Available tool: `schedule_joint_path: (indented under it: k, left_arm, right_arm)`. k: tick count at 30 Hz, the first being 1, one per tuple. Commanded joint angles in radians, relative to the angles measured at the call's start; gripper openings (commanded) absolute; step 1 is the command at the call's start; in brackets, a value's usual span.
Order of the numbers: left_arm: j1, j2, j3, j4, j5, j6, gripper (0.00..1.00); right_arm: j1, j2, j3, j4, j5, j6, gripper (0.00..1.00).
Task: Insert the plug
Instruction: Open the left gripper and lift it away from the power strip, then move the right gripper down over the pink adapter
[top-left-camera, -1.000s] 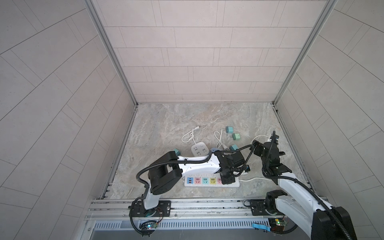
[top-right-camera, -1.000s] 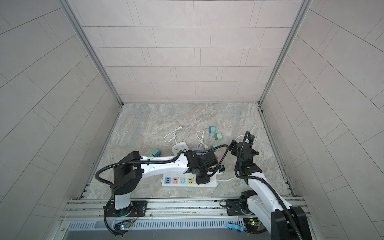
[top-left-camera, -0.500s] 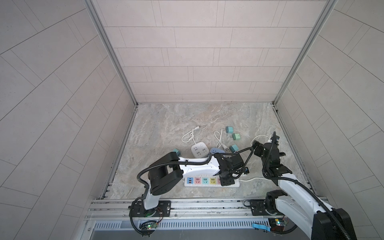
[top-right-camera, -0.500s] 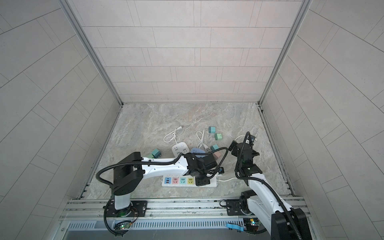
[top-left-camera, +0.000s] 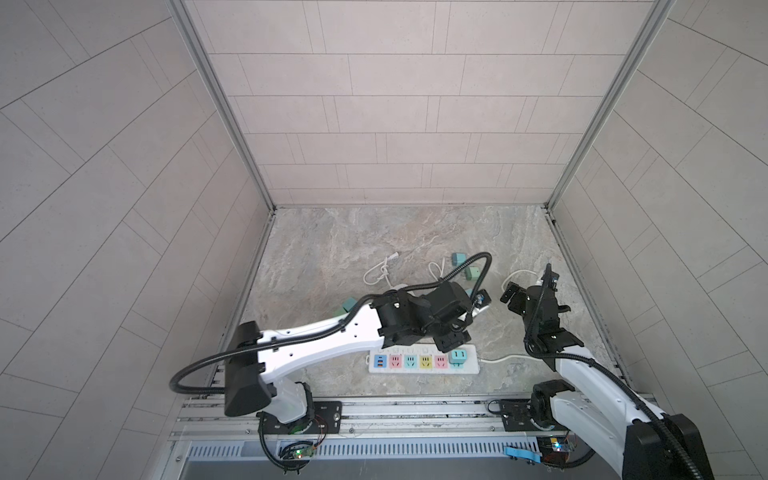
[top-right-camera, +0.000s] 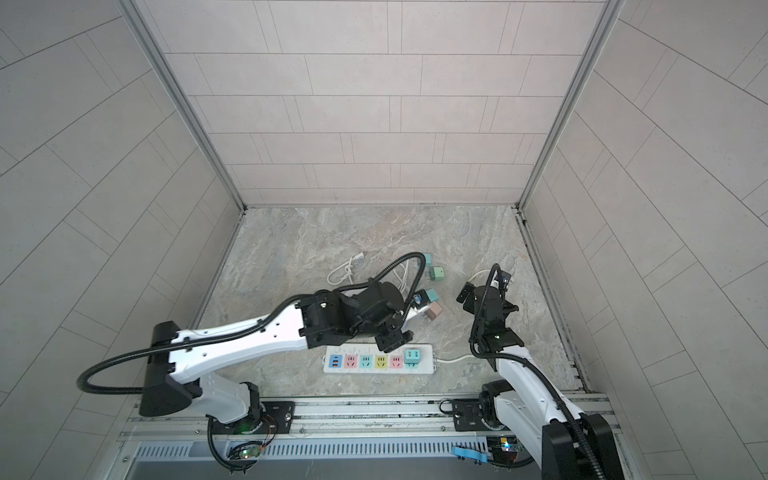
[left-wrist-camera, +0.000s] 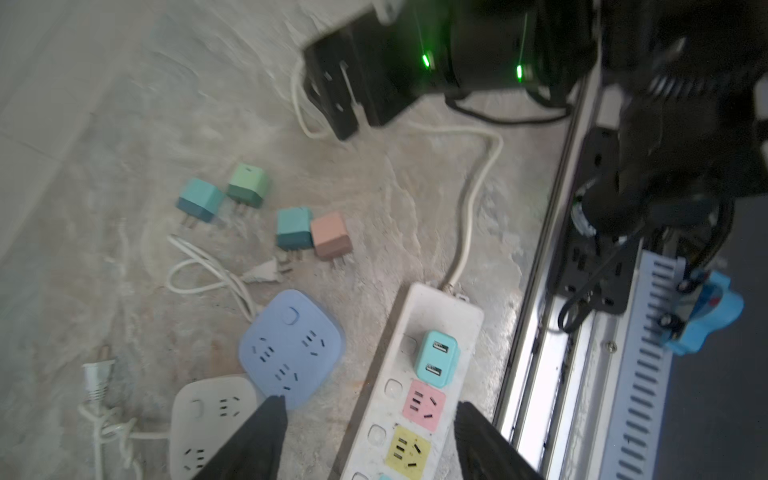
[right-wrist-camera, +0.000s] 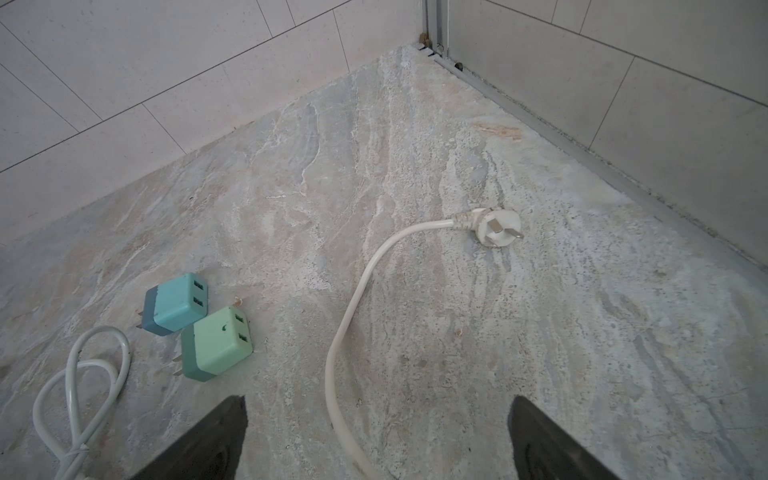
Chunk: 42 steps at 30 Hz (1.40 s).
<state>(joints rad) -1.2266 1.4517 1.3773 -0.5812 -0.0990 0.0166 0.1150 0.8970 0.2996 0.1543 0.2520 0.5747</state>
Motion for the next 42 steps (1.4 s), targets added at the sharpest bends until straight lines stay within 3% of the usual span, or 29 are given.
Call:
schedule_joint_path:
  k: [1,4,6,9,10,11,12,17,23,29,35,42]
  left_arm:
    - [0.002,-0.127,-0.142,0.176,-0.273,-0.133,0.76]
    - [0.013,-0.263,-0.434,0.527,-0.469,-0.099,0.84]
    - [0.060,-0.330,-0.604,0.703,-0.507,-0.096,0.86]
    - [0.185,-0.413,-0.767,0.804,-0.474,-0.126,0.87]
    - [0.210,-0.430,-0.809,0.822,-0.507,-0.131,0.87]
    - [0.221,-0.446,-0.829,0.798,-0.608,-0.180,0.90]
    - [0.236,-0.456,-0.837,0.778,-0.640,-0.215,0.91]
    - [0.259,-0.493,-0.880,0.860,-0.563,-0.196,0.91]
    - [0.259,-0.458,-0.887,0.883,-0.563,-0.201,0.91]
    - [0.259,-0.405,-0.849,0.853,-0.535,-0.221,0.91]
    - [0.260,-0.398,-0.842,0.846,-0.525,-0.227,0.91]
    - [0.259,-0.374,-0.820,0.820,-0.526,-0.224,0.90]
  right_arm:
    - [-0.002,-0.007,0.000,0.001,0.017,0.013,1.00]
    - [-0.001,0.006,0.007,0.002,0.012,0.011,0.99]
    - [-0.001,0.011,0.009,0.003,0.009,0.010,0.99]
    - [-0.001,0.011,0.007,0.005,0.007,0.009,0.98]
    - [0.000,0.012,0.006,0.007,0.008,0.010,0.98]
    - [0.001,0.016,0.009,0.009,0.006,0.009,0.98]
    - [0.002,0.022,0.010,0.009,0.007,0.008,0.98]
    - [0.009,0.075,0.044,-0.014,0.015,0.016,0.95]
    - [0.044,0.102,0.137,-0.233,-0.041,0.080,0.92]
    - [0.196,0.096,0.136,-0.249,-0.025,0.134,0.92]
    - [0.361,0.197,0.183,-0.277,0.041,0.180,0.89]
    - [0.385,0.399,0.259,-0.290,0.045,0.195,0.89]
